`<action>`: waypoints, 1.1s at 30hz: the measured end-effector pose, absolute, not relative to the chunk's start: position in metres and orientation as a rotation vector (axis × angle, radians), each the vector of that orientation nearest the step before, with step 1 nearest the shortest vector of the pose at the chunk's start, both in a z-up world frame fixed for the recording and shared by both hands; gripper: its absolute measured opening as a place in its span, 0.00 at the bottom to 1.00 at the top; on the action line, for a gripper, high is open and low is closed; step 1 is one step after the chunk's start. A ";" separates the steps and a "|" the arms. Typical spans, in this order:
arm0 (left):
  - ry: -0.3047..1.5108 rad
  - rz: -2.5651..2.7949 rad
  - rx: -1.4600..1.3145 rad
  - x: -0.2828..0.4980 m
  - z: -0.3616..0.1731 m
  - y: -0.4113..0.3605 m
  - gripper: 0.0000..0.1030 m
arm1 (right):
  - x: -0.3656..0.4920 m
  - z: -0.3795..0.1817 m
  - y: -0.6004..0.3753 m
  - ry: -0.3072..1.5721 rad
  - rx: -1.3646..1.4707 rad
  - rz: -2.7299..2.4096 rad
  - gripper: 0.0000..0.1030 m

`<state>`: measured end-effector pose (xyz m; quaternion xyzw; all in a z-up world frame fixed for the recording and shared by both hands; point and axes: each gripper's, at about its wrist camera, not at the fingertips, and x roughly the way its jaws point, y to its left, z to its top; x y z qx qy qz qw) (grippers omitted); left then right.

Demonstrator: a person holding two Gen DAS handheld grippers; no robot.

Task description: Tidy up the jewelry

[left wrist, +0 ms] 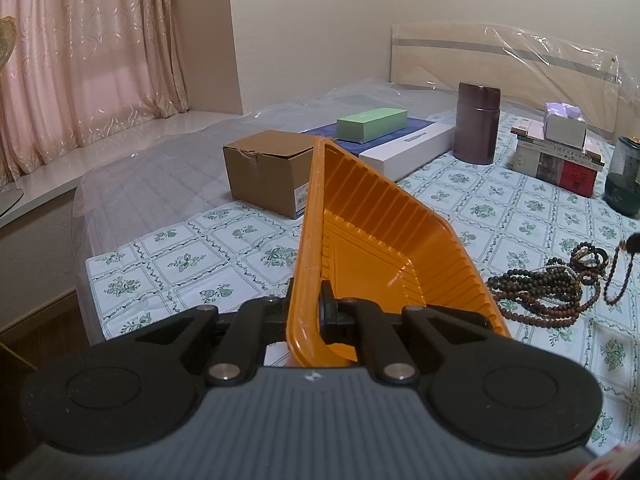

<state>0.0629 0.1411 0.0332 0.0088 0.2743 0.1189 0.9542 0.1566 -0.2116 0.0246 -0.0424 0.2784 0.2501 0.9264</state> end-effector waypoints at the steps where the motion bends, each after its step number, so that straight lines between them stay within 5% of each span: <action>1: 0.557 0.241 0.018 0.063 0.033 0.141 0.06 | 0.156 0.029 -0.210 0.565 -0.084 0.525 0.05; 33: 0.553 0.239 0.004 0.064 0.033 0.142 0.06 | 0.162 0.030 -0.051 0.618 0.024 0.918 0.10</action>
